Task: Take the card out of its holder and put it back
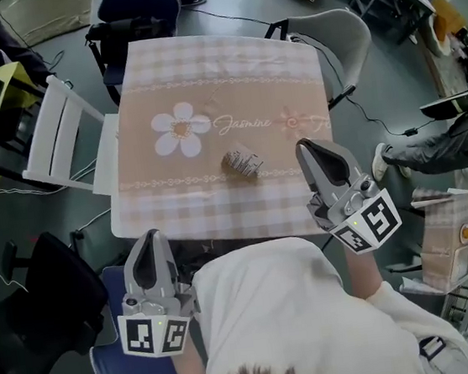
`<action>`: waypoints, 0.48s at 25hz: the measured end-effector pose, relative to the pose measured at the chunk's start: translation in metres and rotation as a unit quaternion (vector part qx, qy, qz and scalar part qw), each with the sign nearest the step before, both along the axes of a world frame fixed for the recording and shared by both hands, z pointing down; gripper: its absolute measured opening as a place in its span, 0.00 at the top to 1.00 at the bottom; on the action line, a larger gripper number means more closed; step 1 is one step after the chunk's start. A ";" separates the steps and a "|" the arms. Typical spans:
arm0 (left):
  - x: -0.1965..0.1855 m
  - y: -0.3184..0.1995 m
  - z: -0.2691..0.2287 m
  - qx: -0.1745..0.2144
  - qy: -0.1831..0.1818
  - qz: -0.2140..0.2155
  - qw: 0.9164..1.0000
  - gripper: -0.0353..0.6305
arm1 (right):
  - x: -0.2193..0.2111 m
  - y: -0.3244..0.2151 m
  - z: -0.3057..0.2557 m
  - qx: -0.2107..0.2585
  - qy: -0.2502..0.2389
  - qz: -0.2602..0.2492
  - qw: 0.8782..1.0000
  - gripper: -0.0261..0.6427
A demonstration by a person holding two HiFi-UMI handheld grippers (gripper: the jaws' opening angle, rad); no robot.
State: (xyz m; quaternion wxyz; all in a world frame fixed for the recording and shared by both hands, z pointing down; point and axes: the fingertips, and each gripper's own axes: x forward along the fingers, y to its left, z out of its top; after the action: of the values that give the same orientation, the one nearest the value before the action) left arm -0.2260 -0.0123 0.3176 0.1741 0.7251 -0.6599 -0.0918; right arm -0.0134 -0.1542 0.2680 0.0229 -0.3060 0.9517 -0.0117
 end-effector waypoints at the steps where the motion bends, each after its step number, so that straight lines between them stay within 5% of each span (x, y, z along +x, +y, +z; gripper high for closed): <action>1: 0.002 0.002 -0.001 0.000 -0.001 0.000 1.000 0.94 | 0.006 0.005 -0.005 0.003 -0.004 0.005 1.000 0.96; 12: 0.033 0.029 -0.006 0.006 -0.017 -0.005 1.000 0.94 | 0.069 0.070 -0.004 -0.003 -0.016 0.037 0.999 0.96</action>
State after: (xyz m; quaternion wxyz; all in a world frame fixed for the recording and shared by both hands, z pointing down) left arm -0.1928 0.0164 0.3118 0.1576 0.7247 -0.6655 -0.0843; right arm 0.0552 -0.0841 0.2639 0.0372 -0.3411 0.9391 -0.0185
